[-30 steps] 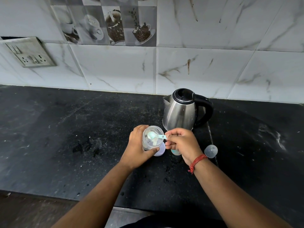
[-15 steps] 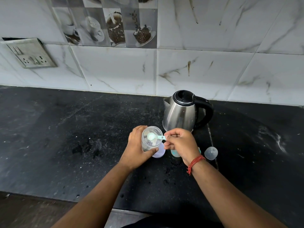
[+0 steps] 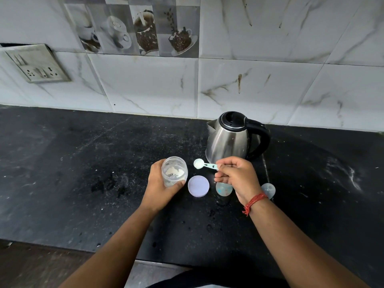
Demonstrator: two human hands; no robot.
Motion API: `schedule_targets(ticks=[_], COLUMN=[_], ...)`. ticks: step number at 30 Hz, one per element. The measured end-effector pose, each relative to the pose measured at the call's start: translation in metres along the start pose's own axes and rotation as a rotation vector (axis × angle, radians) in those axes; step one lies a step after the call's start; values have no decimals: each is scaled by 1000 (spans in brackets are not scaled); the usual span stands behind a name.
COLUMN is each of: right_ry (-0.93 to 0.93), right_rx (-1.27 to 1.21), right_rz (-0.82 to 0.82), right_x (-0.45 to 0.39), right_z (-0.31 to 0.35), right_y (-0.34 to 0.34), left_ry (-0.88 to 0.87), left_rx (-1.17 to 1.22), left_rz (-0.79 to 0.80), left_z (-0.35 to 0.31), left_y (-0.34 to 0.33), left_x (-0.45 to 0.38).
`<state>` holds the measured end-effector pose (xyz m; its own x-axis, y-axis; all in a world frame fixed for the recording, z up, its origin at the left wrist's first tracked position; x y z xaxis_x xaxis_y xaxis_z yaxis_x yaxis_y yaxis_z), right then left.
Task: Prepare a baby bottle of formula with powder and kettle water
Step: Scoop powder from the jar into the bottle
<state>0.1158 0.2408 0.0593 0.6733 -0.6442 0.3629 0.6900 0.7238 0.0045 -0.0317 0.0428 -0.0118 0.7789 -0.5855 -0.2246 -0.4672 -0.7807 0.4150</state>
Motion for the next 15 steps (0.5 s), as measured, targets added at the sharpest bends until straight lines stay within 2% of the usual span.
schedule_targets(ticks=[8, 15], right_ry=[-34, -44], right_rx=[-54, -101], right_rz=[-47, -67], right_x=[-4, -4], right_z=[-6, -8], right_y=[11, 19], left_ry=[172, 240], left_rx=[57, 105], left_rz=[12, 63], left_z=[29, 35], left_y=[6, 10], left_x=[3, 5])
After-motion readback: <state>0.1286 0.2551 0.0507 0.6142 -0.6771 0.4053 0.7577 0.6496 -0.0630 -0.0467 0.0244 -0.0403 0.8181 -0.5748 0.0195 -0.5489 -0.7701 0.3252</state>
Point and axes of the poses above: each hand's wrist, its own x-axis away from the middle knuckle, its own y-axis out of the back of the hand, z = x × y, the point moved 3 cm from there along -x, towards the middle knuckle, and after that the axes turned 7 degrees about -y, right-handed, at the moved point
